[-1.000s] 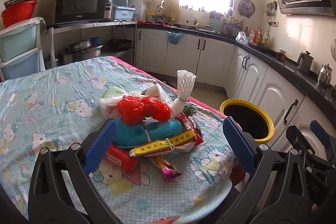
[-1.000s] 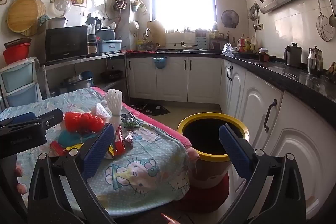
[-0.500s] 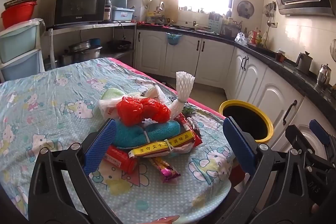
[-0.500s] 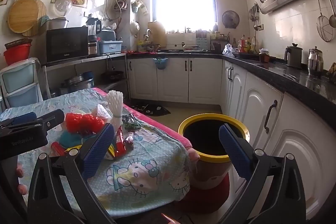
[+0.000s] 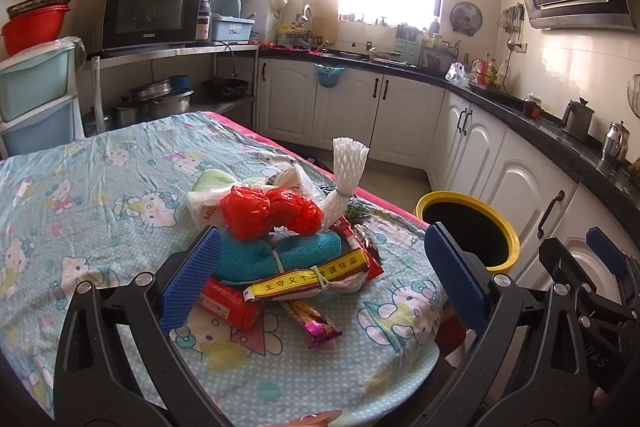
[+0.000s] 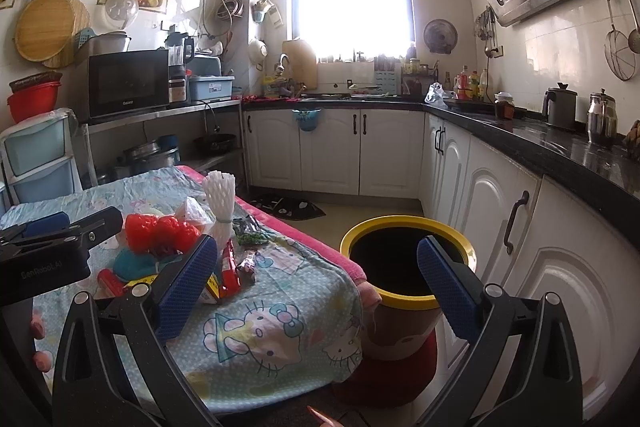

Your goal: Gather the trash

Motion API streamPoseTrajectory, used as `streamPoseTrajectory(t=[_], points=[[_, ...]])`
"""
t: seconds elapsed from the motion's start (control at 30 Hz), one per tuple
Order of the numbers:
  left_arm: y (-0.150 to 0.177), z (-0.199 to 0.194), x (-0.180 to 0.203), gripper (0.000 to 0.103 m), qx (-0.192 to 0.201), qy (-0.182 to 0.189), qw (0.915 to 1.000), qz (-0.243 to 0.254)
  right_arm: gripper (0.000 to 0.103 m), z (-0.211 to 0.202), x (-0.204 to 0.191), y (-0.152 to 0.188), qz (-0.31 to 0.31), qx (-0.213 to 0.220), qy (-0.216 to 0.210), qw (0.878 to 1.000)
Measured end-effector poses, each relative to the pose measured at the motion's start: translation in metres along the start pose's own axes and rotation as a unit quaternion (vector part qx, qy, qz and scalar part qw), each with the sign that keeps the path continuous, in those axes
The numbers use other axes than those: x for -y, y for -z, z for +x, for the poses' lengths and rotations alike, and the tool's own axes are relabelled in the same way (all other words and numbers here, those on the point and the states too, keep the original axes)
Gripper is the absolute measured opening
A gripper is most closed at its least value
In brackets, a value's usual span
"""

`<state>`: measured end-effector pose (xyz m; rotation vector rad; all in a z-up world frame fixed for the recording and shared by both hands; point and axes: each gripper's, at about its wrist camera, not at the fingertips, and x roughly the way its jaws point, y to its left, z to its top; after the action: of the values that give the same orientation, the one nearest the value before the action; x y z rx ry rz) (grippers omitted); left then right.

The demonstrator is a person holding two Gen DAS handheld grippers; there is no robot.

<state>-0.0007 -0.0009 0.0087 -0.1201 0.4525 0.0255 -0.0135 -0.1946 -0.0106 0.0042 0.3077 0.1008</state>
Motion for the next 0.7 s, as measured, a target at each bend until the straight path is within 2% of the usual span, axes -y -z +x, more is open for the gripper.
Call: streamPoseTrajectory(t=[0.7], points=[[-0.0005,-0.0008,-0.0004,0.093,0.001,0.001,1.0000,0.000,0.097,0.0011,0.0001,0.0001,-0.002,0.000,0.000,1.000]])
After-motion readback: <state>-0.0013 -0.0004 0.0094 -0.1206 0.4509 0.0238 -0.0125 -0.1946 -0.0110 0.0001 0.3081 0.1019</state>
